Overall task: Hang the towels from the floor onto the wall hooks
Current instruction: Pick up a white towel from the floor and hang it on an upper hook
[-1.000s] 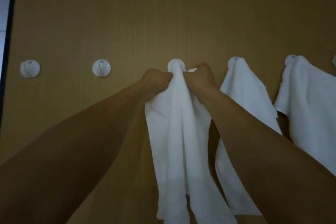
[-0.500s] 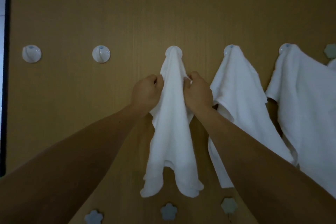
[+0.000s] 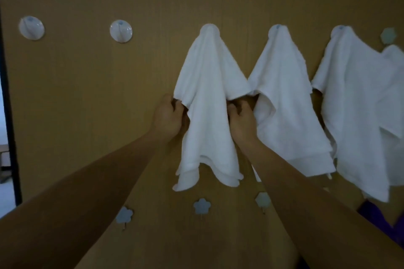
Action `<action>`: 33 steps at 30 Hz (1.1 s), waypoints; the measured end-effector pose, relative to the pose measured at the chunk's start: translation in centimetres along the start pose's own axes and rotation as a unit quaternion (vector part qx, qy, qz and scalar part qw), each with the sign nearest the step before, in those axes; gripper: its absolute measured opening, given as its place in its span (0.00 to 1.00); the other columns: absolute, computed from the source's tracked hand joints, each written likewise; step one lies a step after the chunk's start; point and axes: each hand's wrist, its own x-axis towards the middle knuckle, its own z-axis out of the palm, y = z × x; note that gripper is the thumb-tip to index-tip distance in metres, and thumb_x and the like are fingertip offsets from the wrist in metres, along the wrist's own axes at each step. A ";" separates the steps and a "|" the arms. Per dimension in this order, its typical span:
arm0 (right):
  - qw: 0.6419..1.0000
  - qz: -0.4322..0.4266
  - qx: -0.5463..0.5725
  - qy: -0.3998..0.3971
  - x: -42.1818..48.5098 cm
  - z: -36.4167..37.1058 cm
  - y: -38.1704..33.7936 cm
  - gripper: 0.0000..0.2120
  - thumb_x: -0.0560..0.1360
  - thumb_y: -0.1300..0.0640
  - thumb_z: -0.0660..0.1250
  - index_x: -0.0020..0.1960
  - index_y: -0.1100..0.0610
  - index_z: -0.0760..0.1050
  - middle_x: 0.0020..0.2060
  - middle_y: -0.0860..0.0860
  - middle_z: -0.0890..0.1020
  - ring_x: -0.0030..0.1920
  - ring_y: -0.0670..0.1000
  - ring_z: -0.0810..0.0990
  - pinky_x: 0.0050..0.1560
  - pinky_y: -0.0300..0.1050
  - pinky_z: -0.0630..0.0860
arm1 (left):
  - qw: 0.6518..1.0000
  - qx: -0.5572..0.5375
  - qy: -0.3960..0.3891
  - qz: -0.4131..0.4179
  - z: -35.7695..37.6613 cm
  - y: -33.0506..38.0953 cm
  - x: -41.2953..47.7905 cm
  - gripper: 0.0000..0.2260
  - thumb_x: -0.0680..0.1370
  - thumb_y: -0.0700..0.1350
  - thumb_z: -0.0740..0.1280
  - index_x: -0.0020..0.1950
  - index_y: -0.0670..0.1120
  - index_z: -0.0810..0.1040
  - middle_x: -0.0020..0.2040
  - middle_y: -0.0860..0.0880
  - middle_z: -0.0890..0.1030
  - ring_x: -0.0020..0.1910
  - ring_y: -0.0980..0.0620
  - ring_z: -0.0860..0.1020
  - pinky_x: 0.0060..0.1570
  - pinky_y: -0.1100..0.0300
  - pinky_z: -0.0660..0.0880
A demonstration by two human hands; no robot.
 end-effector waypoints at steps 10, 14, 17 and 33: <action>0.980 -0.011 -0.116 -0.160 -7.8 -1.8 2.3 0.23 0.78 0.44 0.63 0.66 0.57 0.71 0.52 0.45 0.80 0.56 0.47 0.79 0.54 0.36 0.71 | 0.988 0.116 -0.093 -0.049 1.8 -1.3 -10.6 0.12 0.79 0.53 0.64 0.50 0.45 0.78 0.41 0.54 0.79 0.38 0.57 0.76 0.41 0.61 0.70; 0.964 0.006 -0.214 -0.160 -11.6 -2.8 4.4 0.20 0.80 0.50 0.61 0.64 0.64 0.72 0.59 0.60 0.78 0.61 0.57 0.76 0.64 0.47 0.69 | 0.974 0.180 -0.073 -0.121 2.4 -1.9 -15.1 0.14 0.81 0.49 0.62 0.48 0.38 0.77 0.42 0.46 0.78 0.43 0.47 0.78 0.36 0.60 0.67; 0.936 0.060 -0.232 -0.257 -13.6 -4.3 5.4 0.22 0.81 0.51 0.60 0.69 0.63 0.68 0.65 0.59 0.74 0.66 0.58 0.72 0.66 0.49 0.68 | 0.958 0.205 -0.147 -0.134 2.0 -1.6 -18.9 0.17 0.81 0.49 0.60 0.57 0.36 0.77 0.53 0.40 0.80 0.52 0.42 0.78 0.45 0.58 0.69; 0.974 0.167 0.105 -0.110 -17.2 -7.6 4.8 0.08 0.75 0.57 0.58 0.51 0.53 0.74 0.45 0.52 0.79 0.47 0.53 0.78 0.43 0.47 0.74 | 0.872 -0.226 -0.137 -0.413 1.1 4.5 -23.8 0.20 0.76 0.58 0.62 0.38 0.42 0.78 0.34 0.45 0.78 0.32 0.46 0.75 0.34 0.57 0.70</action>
